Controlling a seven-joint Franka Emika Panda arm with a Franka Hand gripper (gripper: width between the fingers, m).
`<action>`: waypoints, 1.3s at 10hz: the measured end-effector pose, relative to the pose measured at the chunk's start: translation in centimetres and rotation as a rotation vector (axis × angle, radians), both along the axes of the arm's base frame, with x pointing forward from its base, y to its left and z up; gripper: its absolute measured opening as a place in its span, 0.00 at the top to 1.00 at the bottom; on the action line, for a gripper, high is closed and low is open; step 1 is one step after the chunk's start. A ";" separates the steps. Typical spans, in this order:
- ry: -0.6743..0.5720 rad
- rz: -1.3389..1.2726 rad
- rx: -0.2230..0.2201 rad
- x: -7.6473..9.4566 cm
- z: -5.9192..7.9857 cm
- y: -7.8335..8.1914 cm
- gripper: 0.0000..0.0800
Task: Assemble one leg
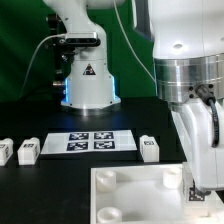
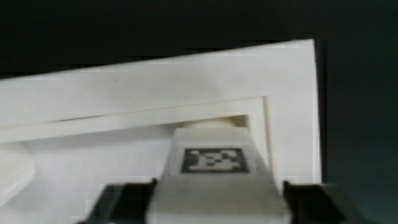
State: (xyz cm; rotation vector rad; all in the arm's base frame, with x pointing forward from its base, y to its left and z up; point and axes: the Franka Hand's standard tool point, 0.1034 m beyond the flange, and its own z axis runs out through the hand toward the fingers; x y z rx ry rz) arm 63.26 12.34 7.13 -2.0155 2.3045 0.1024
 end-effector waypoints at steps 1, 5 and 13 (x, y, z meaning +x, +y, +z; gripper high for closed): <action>-0.001 0.011 0.000 0.0 0.0 0.0 0.49; -0.070 0.473 -0.016 -0.2 -0.5 0.1 0.19; -0.103 1.296 -0.095 -0.2 -0.5 0.5 0.34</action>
Offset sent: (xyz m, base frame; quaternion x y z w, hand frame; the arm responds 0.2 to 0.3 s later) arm -0.0057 0.0081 -0.0023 0.0343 -0.0150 -0.3454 0.9377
